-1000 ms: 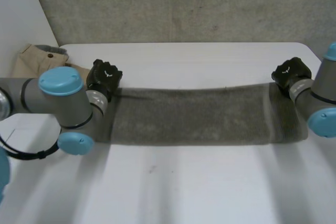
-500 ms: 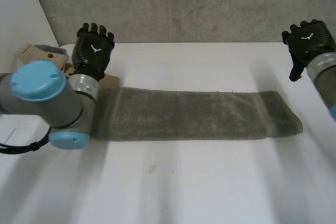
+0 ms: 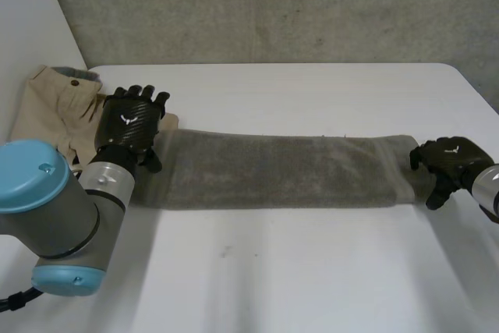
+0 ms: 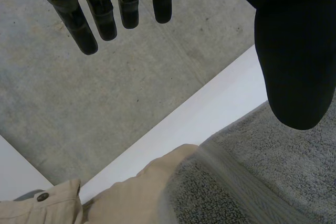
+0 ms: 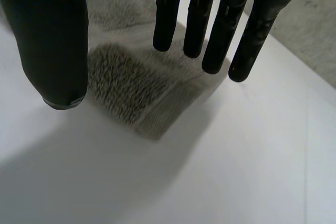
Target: Fold the laundry.
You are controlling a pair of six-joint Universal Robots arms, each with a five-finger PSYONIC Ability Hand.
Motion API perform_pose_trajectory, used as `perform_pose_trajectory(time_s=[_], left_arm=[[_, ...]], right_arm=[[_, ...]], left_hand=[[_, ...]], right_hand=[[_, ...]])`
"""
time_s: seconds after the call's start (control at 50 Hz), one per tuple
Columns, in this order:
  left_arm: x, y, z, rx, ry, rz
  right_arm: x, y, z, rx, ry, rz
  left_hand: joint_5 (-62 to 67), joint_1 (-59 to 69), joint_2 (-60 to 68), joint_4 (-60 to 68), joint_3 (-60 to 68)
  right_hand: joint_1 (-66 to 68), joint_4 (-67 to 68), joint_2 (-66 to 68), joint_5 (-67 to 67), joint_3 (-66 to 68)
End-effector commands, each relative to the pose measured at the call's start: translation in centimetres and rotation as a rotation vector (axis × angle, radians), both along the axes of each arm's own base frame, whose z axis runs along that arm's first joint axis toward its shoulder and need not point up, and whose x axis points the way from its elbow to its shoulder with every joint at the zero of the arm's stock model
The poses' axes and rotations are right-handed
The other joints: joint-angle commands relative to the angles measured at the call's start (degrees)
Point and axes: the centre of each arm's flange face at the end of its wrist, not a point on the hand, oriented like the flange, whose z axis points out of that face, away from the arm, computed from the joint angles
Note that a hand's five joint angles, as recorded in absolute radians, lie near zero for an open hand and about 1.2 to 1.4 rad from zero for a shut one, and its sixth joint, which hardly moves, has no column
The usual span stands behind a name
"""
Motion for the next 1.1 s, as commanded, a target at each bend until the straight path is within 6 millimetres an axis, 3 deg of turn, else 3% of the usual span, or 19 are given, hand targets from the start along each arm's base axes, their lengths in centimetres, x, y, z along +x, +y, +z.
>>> perform_pose_trajectory(time_s=[0.02,0.12,0.3,0.34,0.42,0.52,0.54,0.6,0.62,0.66,0.68,0.74,0.76,0.82,0.84,0.9,1.0,1.08,1.1], left_arm=[[0.0,-0.1,-0.1,0.0,-0.005,0.001],[0.0,0.0,-0.2,0.004,-0.006,0.0],[0.0,0.1,-0.1,0.003,-0.006,0.001],[0.0,0.1,-0.1,0.002,-0.004,0.001],[0.0,0.2,0.0,0.0,-0.005,0.001],[-0.1,0.2,-0.1,0.001,-0.005,0.001],[-0.1,0.2,-0.1,0.001,-0.005,0.001],[-0.1,0.3,-0.1,0.003,-0.006,0.0],[-0.1,0.3,-0.1,0.003,-0.006,0.001],[-0.1,0.3,0.0,0.002,-0.004,0.001],[-0.1,0.3,0.0,0.001,-0.005,0.001],[-0.1,0.3,0.0,0.0,-0.004,0.0],[-0.2,0.4,0.0,0.0,-0.004,-0.002],[-0.3,0.6,0.2,-0.006,-0.002,-0.008],[-0.4,0.6,0.3,-0.007,-0.001,-0.01],[-0.5,0.7,0.3,-0.006,-0.002,-0.014],[-0.7,1.0,0.2,-0.004,-0.003,-0.023],[-0.8,1.1,0.0,0.002,-0.007,-0.028],[-0.9,1.2,-0.1,0.005,-0.008,-0.03]], right_arm=[[-0.1,-0.7,-1.9,0.022,0.004,-0.004],[-0.7,-1.7,-2.5,-0.007,0.014,-0.03],[-6.3,-4.0,0.2,-0.115,0.071,-0.235],[-9.0,-5.2,1.2,-0.175,0.101,-0.298],[-11.8,-6.2,2.1,-0.217,0.193,-0.337],[-12.1,-6.5,3.0,-0.265,0.306,-0.304],[-11.5,-6.5,3.2,-0.278,0.305,-0.285],[-6.4,-6.1,5.8,-0.384,0.268,-0.177],[-3.3,-5.4,7.6,-0.458,0.234,-0.114],[-0.7,-4.7,8.4,-0.505,0.208,-0.051],[1.9,-3.7,9.1,-0.546,0.18,0.02],[6.6,-1.4,9.4,-0.584,0.133,0.176],[10.2,0.7,9.2,-0.6,0.098,0.307],[16.3,5.6,8.1,-0.596,0.042,0.545],[18.5,7.6,6.6,-0.57,0.025,0.643],[21.6,10.8,3.2,-0.511,0.019,0.791],[23.7,13.4,-0.9,-0.434,0.034,0.891],[23.7,12.7,-0.7,-0.422,0.041,0.832],[23.5,12.6,-0.5,-0.418,0.044,0.809]], left_hand=[[-2.8,-1.5,-1.7,-1.7,-2.1],[-2.8,-1.5,-1.7,-1.7,-2.1],[-2.8,-1.5,-1.7,-1.7,-2.1],[-2.8,-1.5,-1.7,-1.7,-2.1],[-2.8,-1.5,-1.7,-1.7,-2.1],[-2.8,-1.5,-1.7,-1.7,-2.1],[-2.8,-1.5,-1.7,-1.7,-2.1],[-2.8,-1.5,-1.7,-1.7,-2.1],[-2.8,-1.5,-1.7,-1.7,-2.1],[-2.8,-1.5,-1.7,-1.7,-2.1],[-2.8,-1.5,-1.7,-1.7,-2.1],[-2.8,-1.5,-1.7,-1.7,-2.1],[-2.8,-1.5,-1.7,-1.7,-2.1],[-2.8,-1.5,-1.7,-1.7,-2.1],[-2.8,-1.5,-1.7,-1.7,-2.1],[-2.8,-1.5,-1.7,-1.7,-2.1],[-2.8,-1.5,-1.7,-1.7,-2.1],[-2.8,-1.5,-1.7,-1.7,-2.1],[-2.8,-1.5,-1.7,-1.7,-2.1]], right_hand=[[22.6,17.7,17.8,18.8,17.5],[52.2,47.4,47.4,48.4,47.1],[52.3,47.5,47.5,48.5,47.2],[52.3,47.5,47.5,48.5,47.2],[52.3,47.5,47.5,48.5,47.2],[52.3,47.5,47.5,48.5,47.2],[52.3,47.5,47.5,48.5,47.2],[52.3,47.5,47.5,48.5,47.2],[52.3,47.5,47.5,48.5,47.2],[52.3,47.5,47.5,48.5,47.2],[52.3,47.5,47.5,48.5,47.2],[52.3,47.5,47.5,48.5,47.2],[52.3,47.5,47.5,48.5,47.2],[52.3,47.5,47.5,48.5,47.2],[52.3,47.5,47.5,48.5,47.2],[52.3,47.5,47.5,48.5,47.2],[52.3,47.5,47.5,48.5,47.2],[3.9,-0.9,-0.9,0.1,-1.2],[-1.2,-6.1,-6.0,-5.0,-6.3]])
